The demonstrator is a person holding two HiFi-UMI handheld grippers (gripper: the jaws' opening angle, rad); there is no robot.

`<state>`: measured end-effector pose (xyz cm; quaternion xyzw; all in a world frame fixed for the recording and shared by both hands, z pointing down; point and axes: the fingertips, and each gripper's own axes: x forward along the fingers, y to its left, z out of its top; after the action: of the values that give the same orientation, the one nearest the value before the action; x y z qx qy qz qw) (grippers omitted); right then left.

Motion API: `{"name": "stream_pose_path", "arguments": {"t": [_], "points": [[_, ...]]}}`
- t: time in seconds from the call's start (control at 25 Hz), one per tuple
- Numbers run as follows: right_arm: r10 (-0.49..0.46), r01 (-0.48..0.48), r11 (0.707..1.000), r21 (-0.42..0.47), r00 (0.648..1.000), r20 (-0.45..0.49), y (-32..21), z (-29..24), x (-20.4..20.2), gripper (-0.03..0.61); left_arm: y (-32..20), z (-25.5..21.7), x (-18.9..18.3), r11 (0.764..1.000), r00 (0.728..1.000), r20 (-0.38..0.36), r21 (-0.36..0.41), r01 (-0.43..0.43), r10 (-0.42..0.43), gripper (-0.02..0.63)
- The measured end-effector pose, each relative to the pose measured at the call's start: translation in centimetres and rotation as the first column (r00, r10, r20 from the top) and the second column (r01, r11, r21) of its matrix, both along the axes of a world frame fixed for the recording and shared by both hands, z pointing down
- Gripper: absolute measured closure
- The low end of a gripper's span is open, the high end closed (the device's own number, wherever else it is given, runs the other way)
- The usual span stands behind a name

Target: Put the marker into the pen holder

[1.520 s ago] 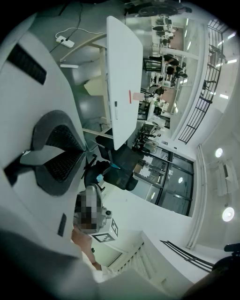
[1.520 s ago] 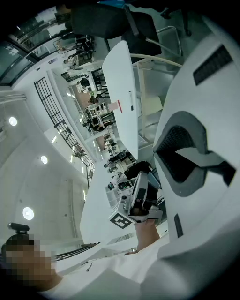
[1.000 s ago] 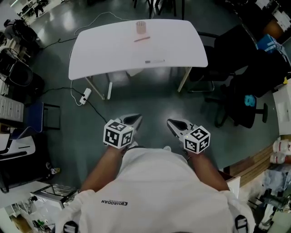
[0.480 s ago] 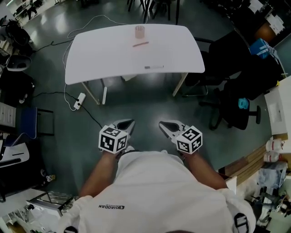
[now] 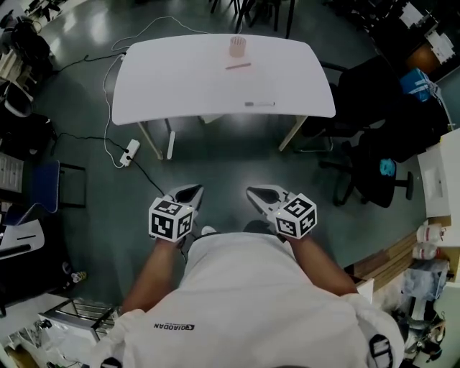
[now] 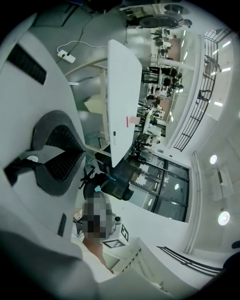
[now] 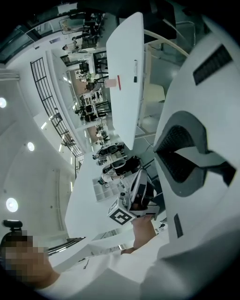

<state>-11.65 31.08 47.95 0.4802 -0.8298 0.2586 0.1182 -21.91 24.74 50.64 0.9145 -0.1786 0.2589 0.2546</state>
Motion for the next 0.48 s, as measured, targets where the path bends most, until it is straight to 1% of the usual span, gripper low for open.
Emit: {"name": "stream_pose_path", "arguments": {"t": [0.12, 0.24, 0.36, 0.48], "points": [[0.003, -0.003, 1.000, -0.014, 1.000, -0.005, -0.5, 0.3, -0.2, 0.560, -0.3, 0.5, -0.9, 0.999, 1.000, -0.008, -0.023, 0.024, -0.024, 0.588], [0.025, -0.025, 0.999, -0.030, 1.000, 0.008, -1.5, 0.8, 0.2, 0.560, -0.8, 1.1, -1.0, 0.999, 1.000, 0.000, -0.035, 0.020, -0.021, 0.588], [0.030, -0.030, 0.999, -0.041, 0.999, 0.017, -2.5, 1.4, 1.0, 0.560, -1.4, 1.7, -0.5, 0.999, 1.000, 0.009, -0.048, 0.022, -0.022, 0.588], [0.028, -0.027, 0.999, -0.039, 0.999, 0.026, -3.7, 1.7, 2.5, 0.560, -2.5, 1.6, 0.7, 0.999, 0.999, 0.011, -0.039, 0.035, -0.034, 0.588]]}}
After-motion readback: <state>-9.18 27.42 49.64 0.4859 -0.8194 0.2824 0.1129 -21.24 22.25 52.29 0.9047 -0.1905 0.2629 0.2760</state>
